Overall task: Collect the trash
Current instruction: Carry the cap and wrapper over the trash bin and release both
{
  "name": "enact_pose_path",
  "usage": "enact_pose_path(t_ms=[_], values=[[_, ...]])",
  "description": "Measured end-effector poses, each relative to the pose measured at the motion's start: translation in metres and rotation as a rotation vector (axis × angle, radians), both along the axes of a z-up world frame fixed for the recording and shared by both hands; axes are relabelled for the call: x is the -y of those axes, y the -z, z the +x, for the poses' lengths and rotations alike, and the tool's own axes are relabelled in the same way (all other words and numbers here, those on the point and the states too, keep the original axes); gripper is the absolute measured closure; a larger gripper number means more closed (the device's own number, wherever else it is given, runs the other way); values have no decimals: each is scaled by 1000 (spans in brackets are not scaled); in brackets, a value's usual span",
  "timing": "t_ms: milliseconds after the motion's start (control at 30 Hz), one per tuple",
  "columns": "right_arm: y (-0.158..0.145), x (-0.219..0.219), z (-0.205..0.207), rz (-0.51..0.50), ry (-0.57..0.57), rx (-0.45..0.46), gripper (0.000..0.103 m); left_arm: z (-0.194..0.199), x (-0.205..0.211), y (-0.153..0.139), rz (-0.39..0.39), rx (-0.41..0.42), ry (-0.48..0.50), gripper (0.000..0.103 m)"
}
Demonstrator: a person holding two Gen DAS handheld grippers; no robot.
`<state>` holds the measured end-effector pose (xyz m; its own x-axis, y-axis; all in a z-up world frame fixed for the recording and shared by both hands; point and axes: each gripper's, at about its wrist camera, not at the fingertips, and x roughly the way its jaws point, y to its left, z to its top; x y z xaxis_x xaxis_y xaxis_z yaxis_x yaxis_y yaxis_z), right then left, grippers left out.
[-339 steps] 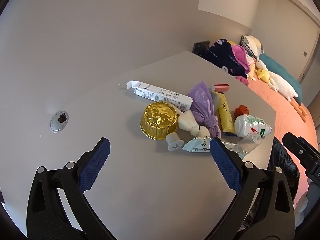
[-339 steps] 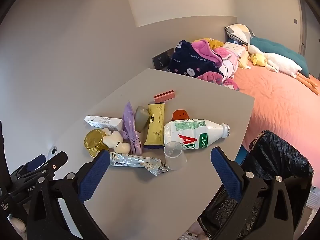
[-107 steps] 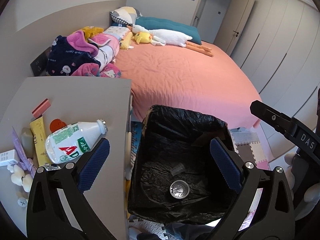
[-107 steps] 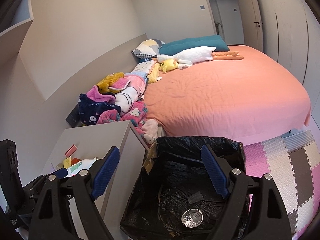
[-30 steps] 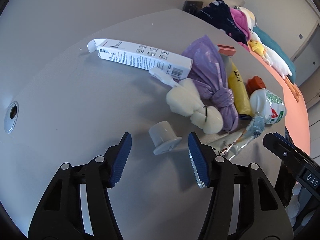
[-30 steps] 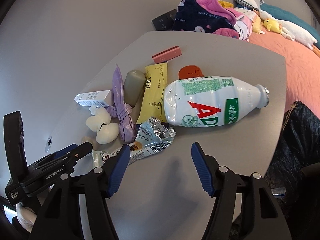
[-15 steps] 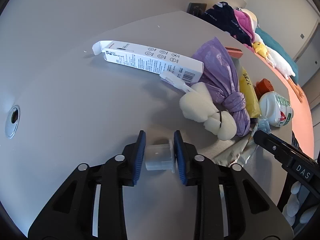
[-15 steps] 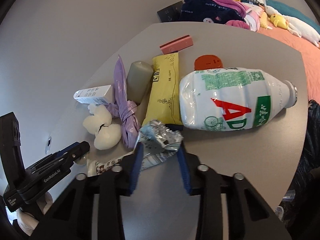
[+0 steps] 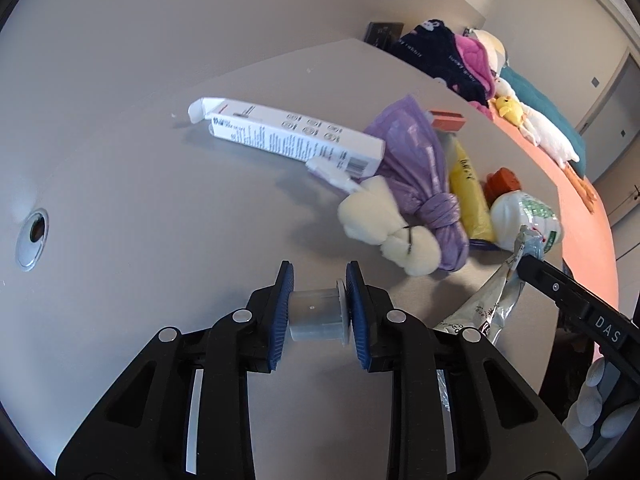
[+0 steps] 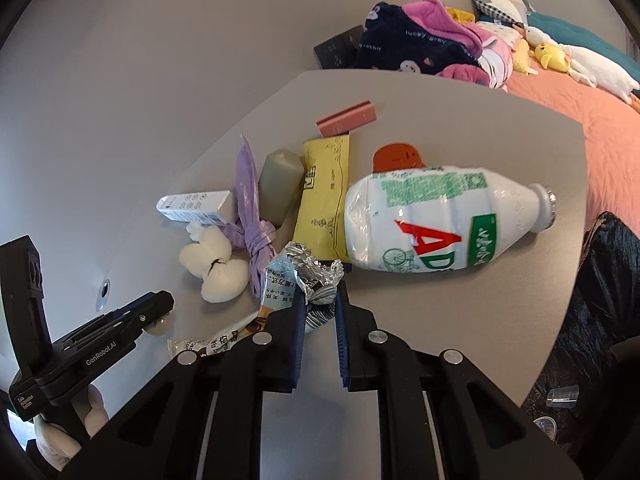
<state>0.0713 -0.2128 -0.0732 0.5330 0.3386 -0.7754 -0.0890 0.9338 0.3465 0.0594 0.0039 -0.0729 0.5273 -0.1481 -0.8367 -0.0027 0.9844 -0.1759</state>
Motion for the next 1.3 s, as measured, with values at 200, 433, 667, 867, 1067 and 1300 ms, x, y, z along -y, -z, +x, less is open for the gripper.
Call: enact_pose_path(t_ms=[200, 433, 667, 867, 1067, 1300], values=[[-16, 14, -11, -3, 27, 37, 87, -3, 12, -17, 0, 37, 24, 76], [-33, 34, -24, -8, 65, 73, 87, -6, 32, -32, -12, 69, 60, 76], [-49, 58, -37, -11, 107, 107, 87, -7, 57, -44, -25, 89, 116, 76], [-60, 84, -48, -17, 156, 131, 87, -5, 86, -53, -33, 108, 174, 76], [-68, 108, -60, -23, 204, 150, 87, -5, 113, -58, -45, 118, 227, 76], [-75, 135, -76, -29, 267, 174, 87, -8, 143, -65, -56, 131, 293, 76]])
